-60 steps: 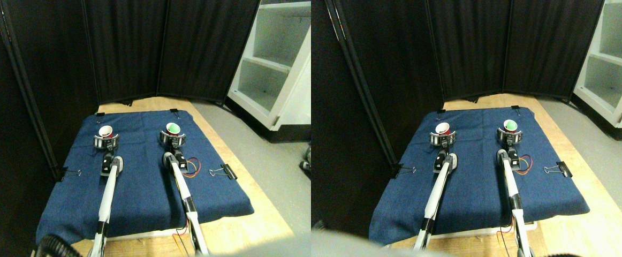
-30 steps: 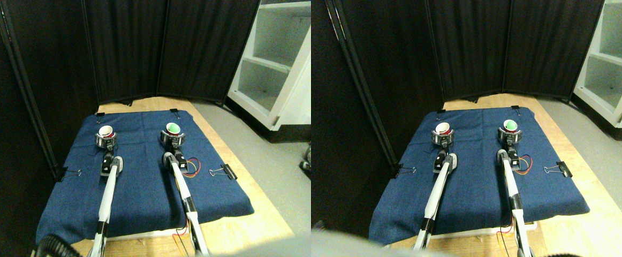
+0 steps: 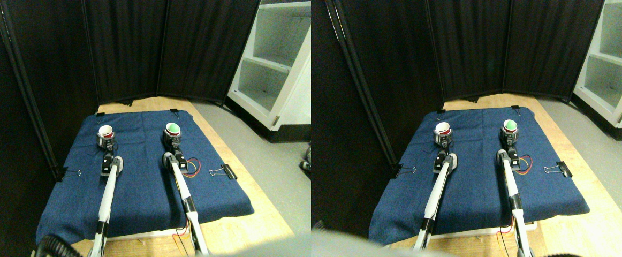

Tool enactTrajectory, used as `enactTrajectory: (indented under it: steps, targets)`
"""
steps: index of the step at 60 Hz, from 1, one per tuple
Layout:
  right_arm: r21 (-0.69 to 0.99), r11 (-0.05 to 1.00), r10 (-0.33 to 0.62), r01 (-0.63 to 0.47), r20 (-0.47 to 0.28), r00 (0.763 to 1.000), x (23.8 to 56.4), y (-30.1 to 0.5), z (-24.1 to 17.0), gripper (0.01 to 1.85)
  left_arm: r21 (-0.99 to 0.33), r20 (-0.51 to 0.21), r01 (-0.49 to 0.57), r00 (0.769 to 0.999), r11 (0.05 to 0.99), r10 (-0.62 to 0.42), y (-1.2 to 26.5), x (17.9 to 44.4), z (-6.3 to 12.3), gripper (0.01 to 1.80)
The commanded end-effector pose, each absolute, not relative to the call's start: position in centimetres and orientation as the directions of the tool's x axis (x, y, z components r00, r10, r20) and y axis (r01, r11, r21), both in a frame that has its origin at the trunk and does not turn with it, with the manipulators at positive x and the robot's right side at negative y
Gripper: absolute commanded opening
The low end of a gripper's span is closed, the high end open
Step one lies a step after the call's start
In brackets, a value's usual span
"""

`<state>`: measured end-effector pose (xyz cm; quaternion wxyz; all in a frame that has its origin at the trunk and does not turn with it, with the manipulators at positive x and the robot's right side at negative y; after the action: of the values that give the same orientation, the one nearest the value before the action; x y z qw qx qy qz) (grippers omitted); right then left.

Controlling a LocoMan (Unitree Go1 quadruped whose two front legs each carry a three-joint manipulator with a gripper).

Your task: Pour (bimanual)

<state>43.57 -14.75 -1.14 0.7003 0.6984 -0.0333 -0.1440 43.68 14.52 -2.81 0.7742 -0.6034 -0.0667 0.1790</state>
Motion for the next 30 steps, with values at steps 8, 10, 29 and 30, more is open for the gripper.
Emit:
enactTrajectory:
  steps: [8,10,29,30]
  targets:
    - [0.989,-0.071,-0.437,0.129,-0.147,0.888,44.4,-15.2,-0.1,0.33,-0.977,-0.043,-0.153,0.825,0.15,0.563,14.9,45.0,-2.8,0.33]
    - [0.991,-0.057,-0.429,0.12,-0.133,0.893,44.2,-15.2,0.3,0.33,-0.975,-0.039,-0.154,0.827,0.159,0.561,14.9,44.9,-2.7,0.33]
    - [0.995,0.056,-0.416,0.087,-0.056,0.908,43.3,-15.3,2.1,0.33,-0.969,-0.002,-0.13,0.853,0.208,0.521,14.0,44.3,-1.0,0.33]
    - [0.995,0.052,-0.413,0.083,-0.055,0.909,43.4,-15.3,2.0,0.33,-0.969,-0.003,-0.131,0.854,0.21,0.521,14.0,44.2,-1.0,0.33]
